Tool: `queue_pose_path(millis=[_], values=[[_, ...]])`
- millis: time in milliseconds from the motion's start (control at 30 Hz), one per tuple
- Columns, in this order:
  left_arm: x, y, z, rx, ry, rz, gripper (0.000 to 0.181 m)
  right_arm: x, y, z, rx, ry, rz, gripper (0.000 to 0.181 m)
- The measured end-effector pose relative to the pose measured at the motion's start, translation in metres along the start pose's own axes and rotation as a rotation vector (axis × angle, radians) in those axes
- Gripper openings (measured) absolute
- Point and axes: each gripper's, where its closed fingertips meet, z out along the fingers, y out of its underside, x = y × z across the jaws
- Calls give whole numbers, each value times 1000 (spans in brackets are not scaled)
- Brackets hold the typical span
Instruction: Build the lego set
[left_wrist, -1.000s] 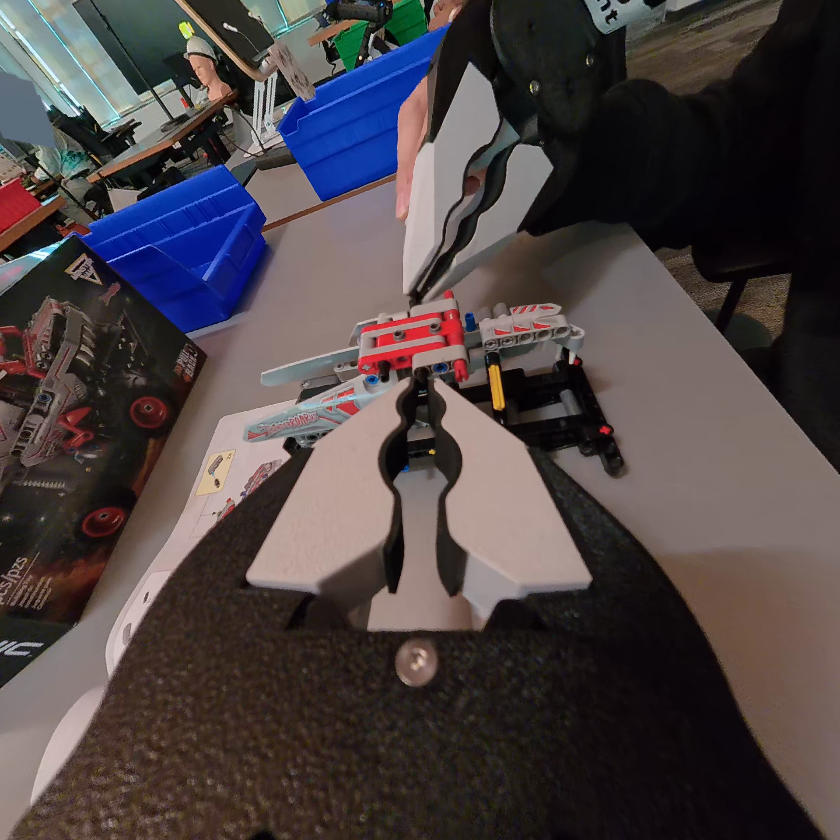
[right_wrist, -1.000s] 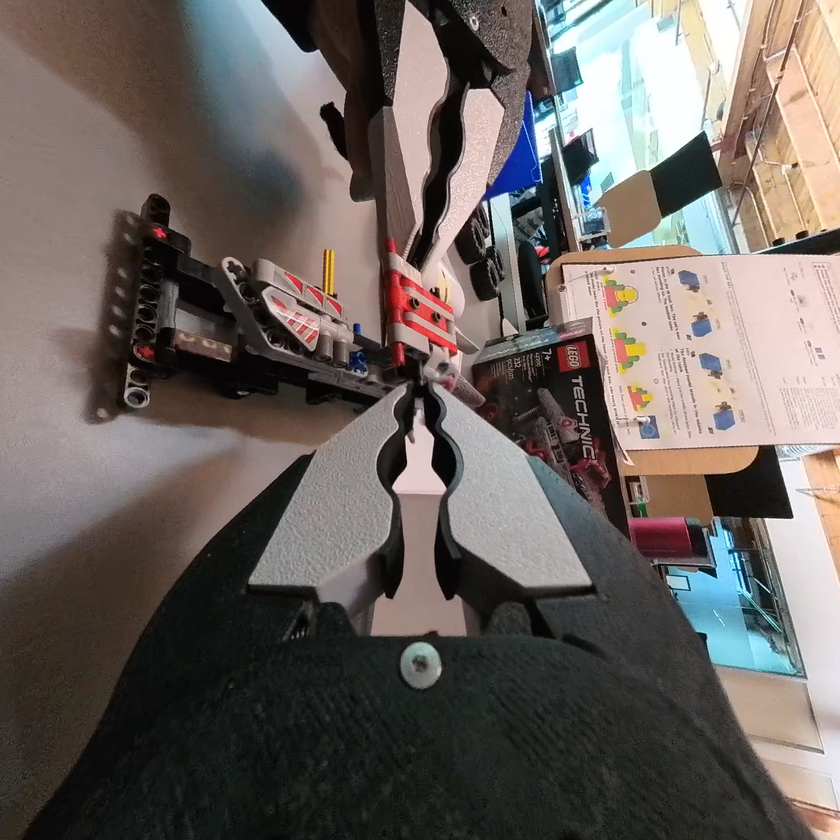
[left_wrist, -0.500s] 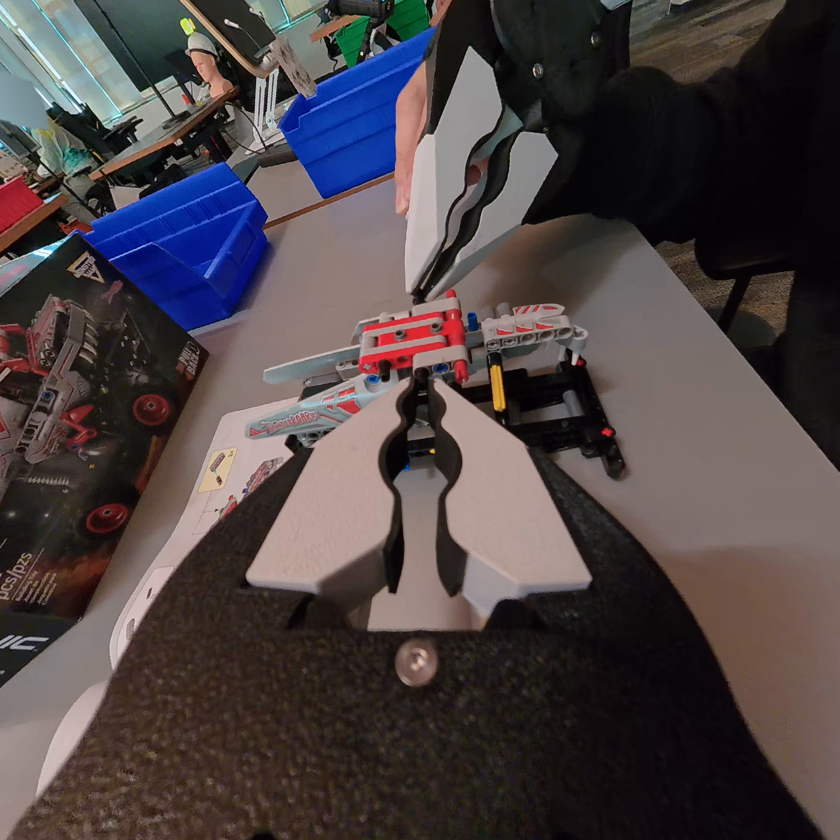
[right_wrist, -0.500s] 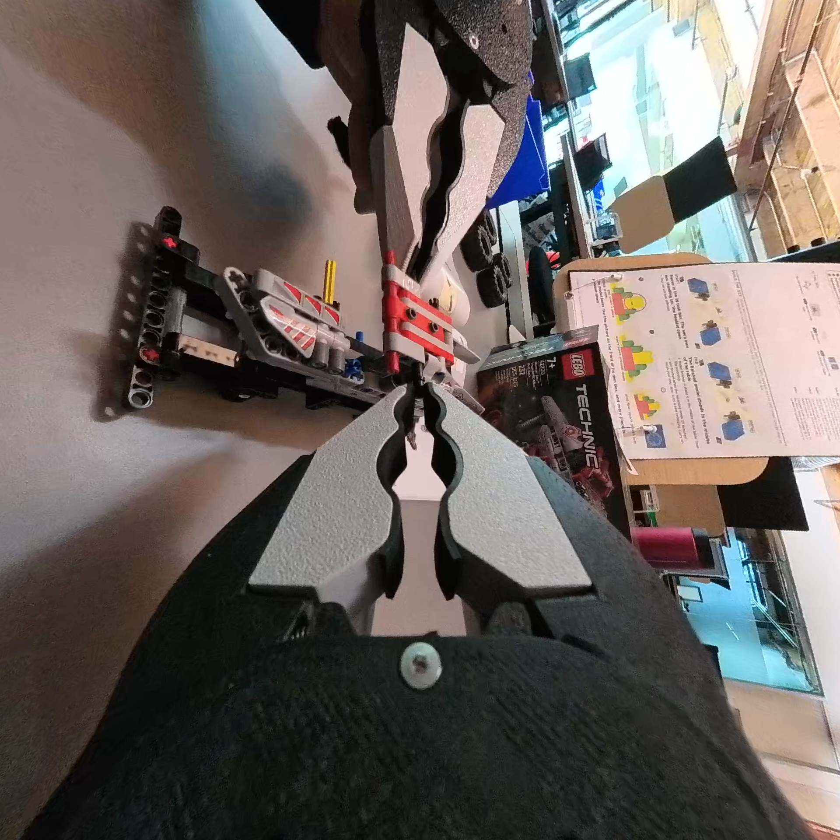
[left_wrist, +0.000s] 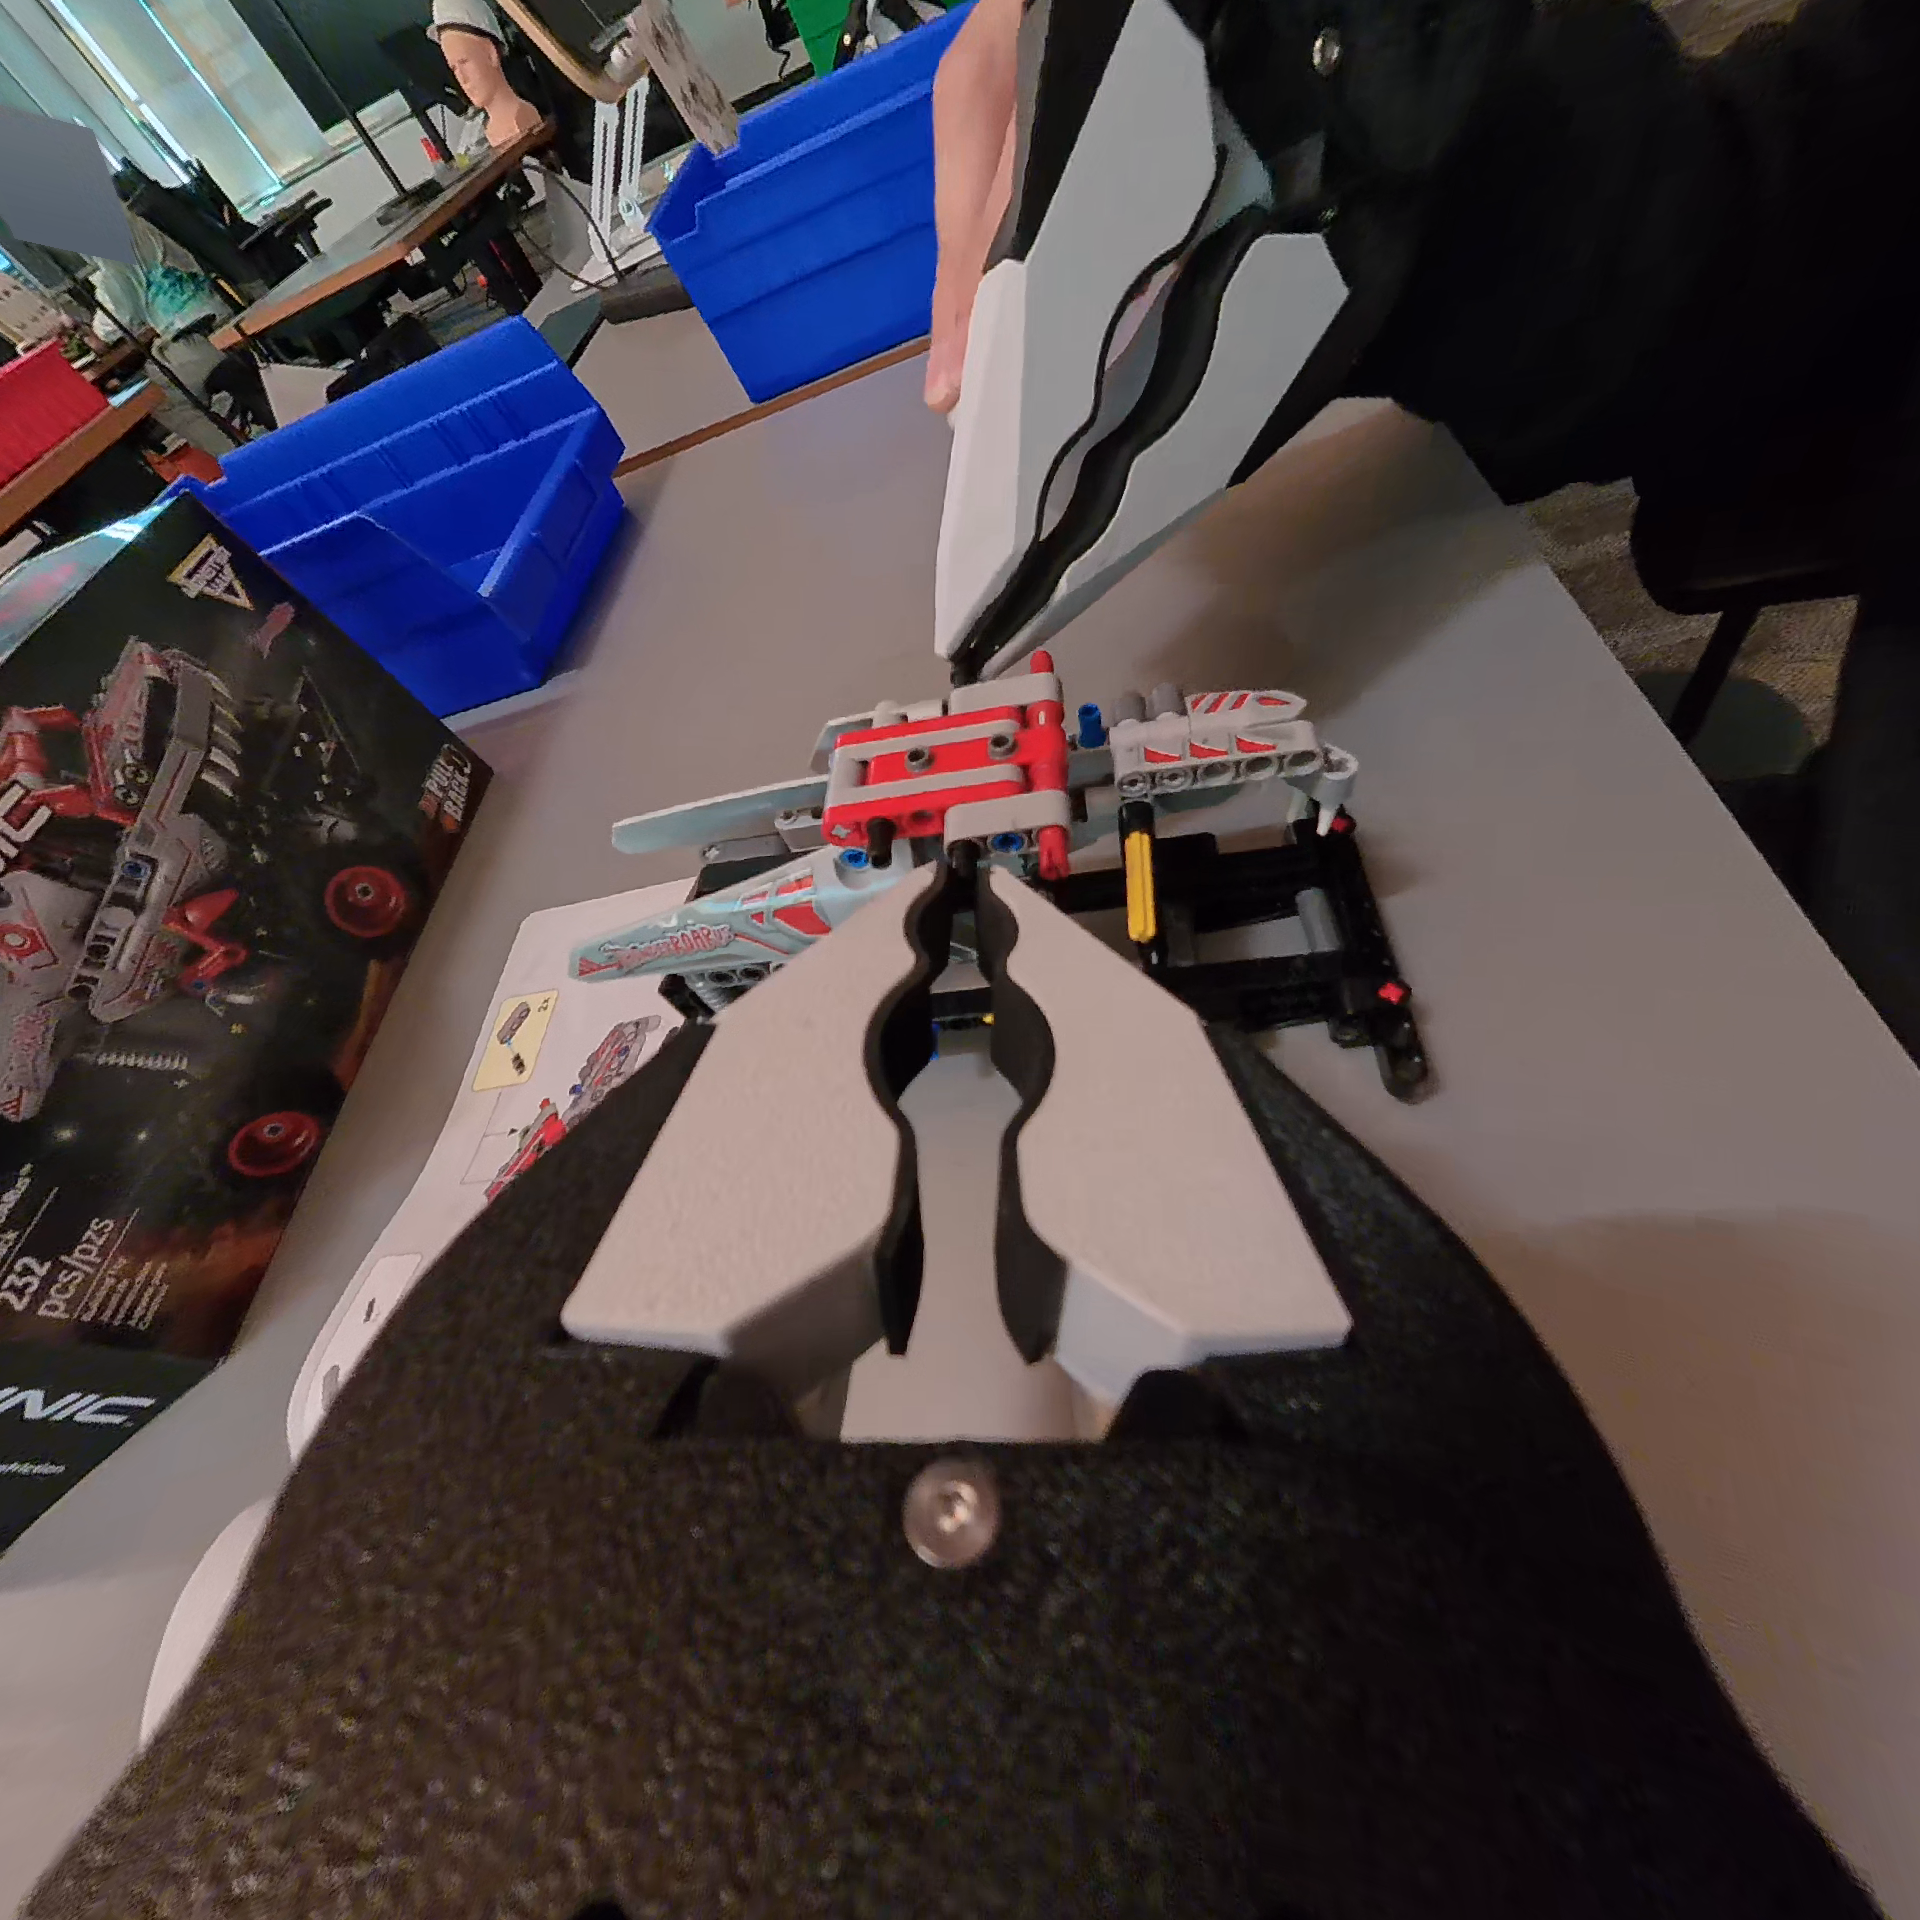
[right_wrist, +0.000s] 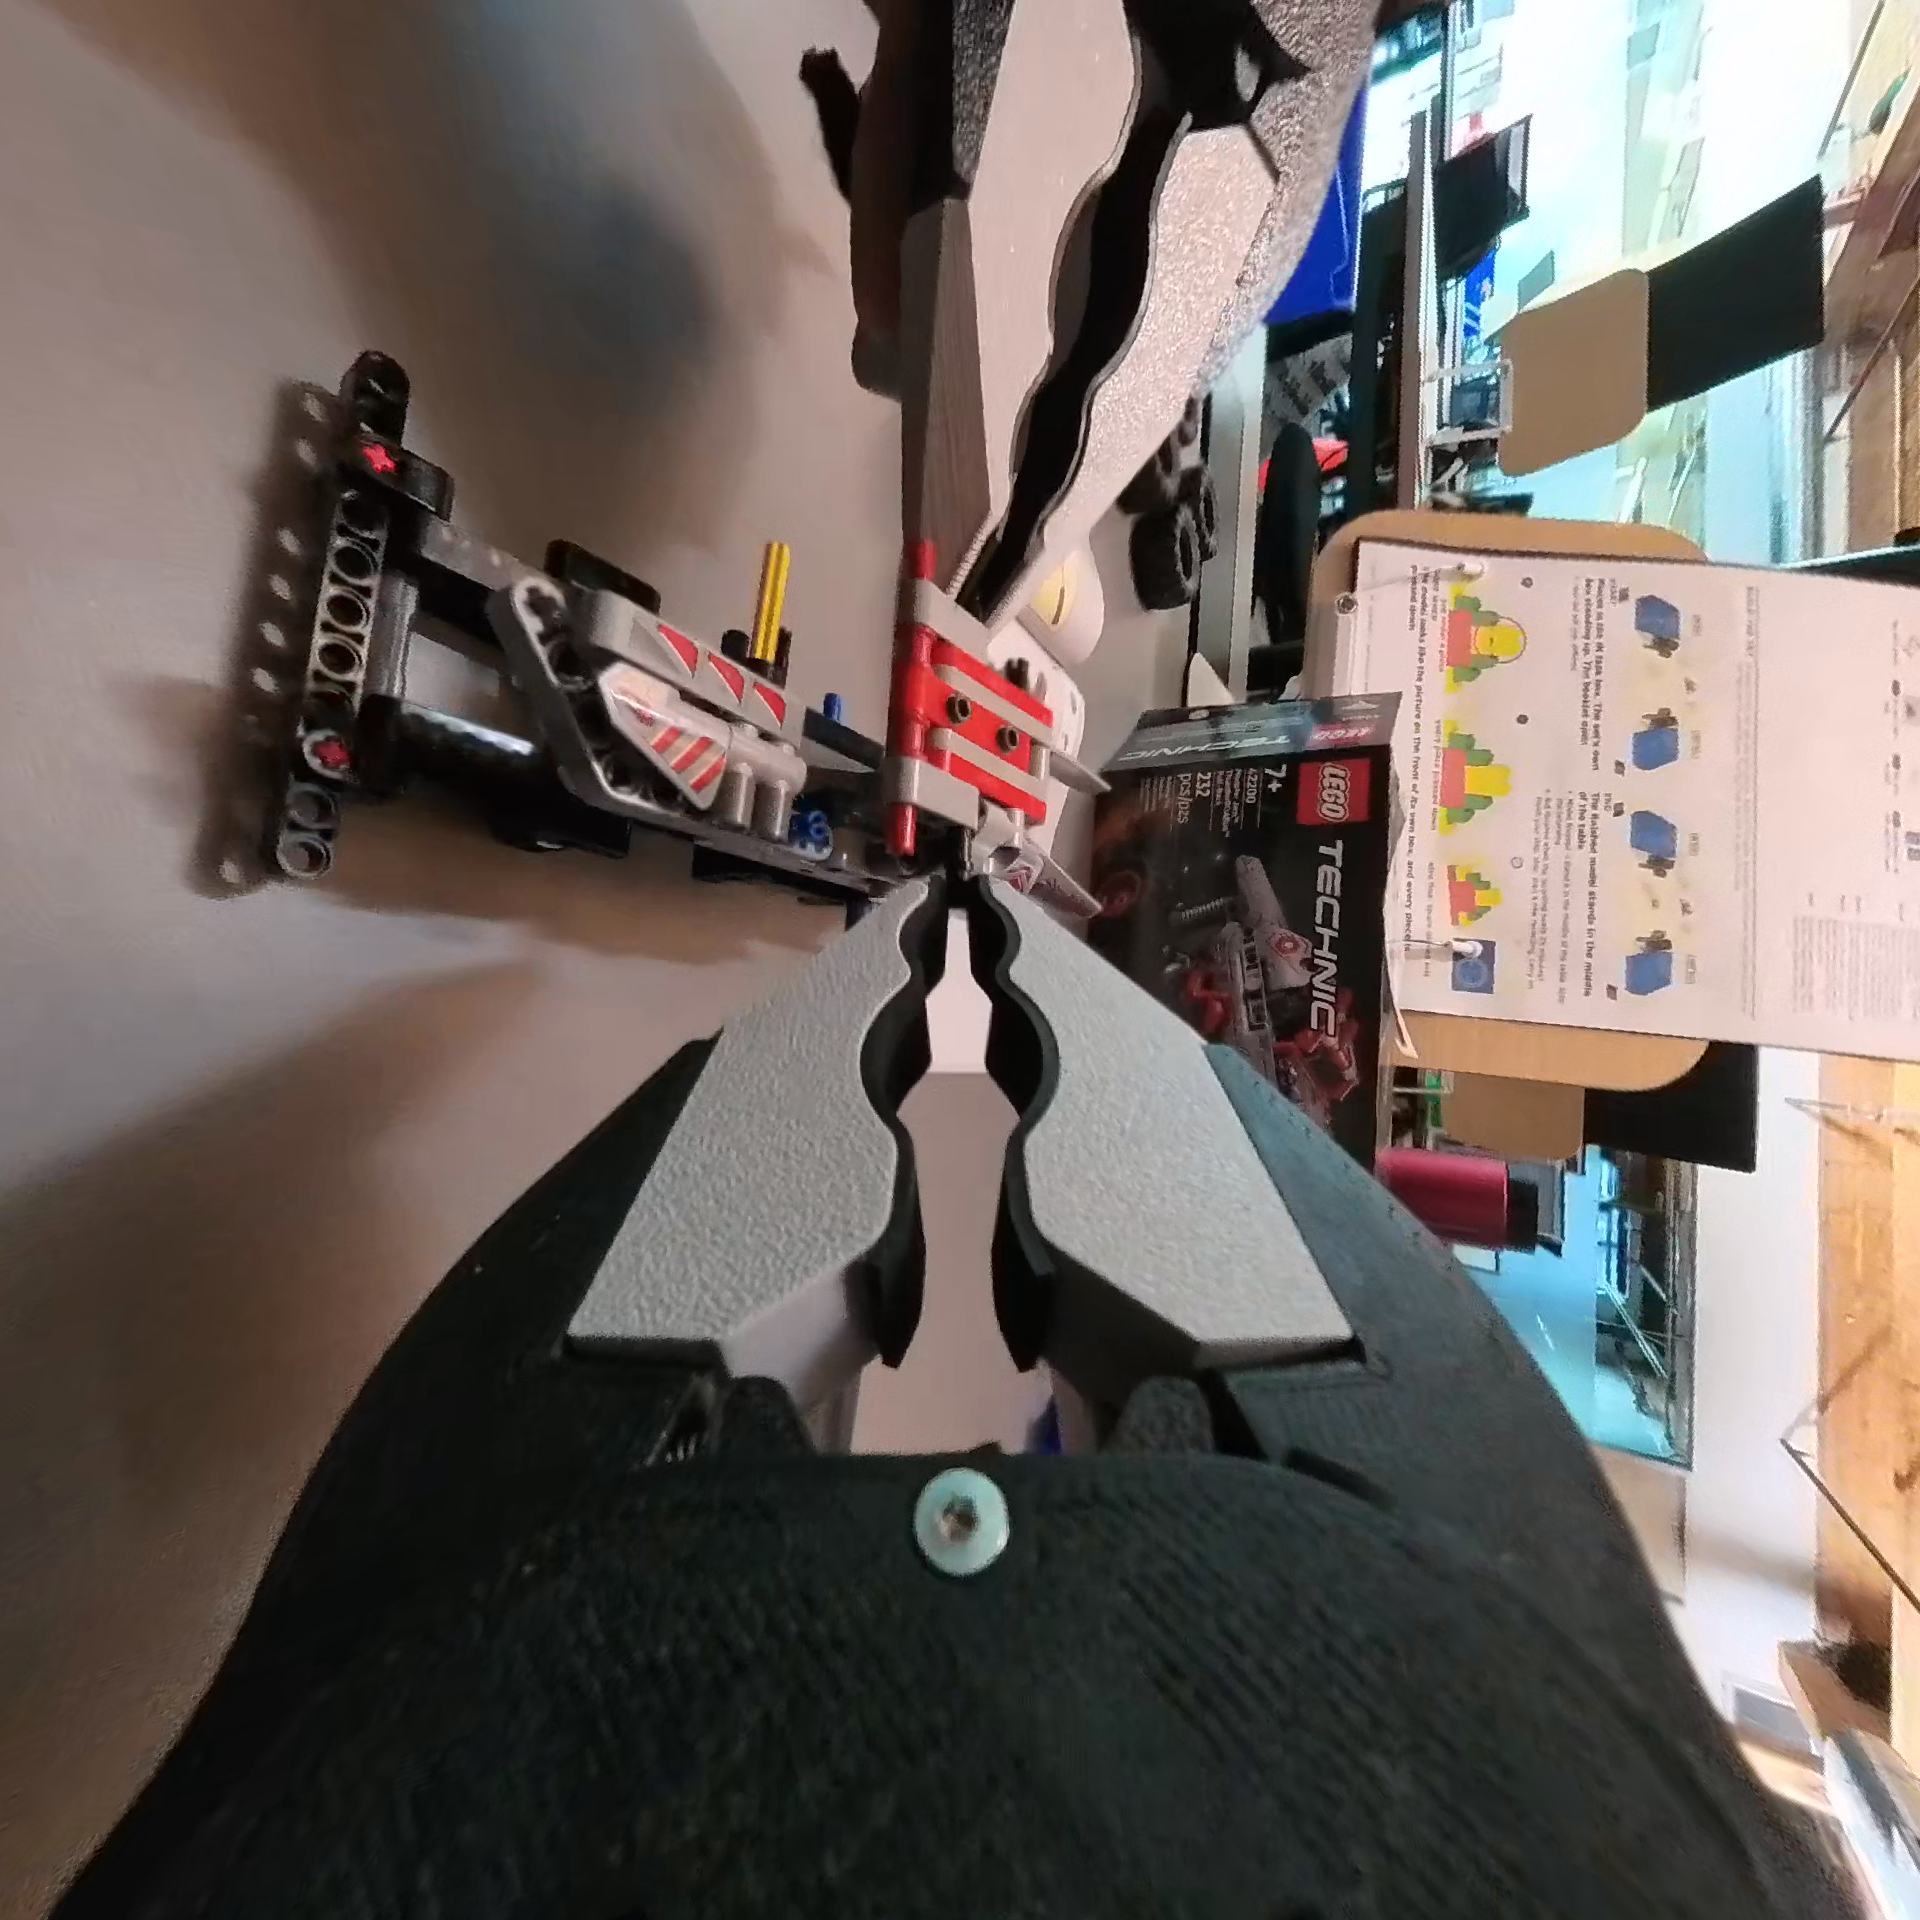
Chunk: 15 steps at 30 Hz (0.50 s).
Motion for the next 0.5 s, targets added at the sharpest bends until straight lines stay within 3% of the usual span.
queue_pose_path(millis=[233,500], values=[[-1,2,-2,-28,-23,31,1,1,-5,-4,-32,-37,62,3],[-2,6,-9,-25,-25,12,2,4,-7,2,31,-93,124,3]])
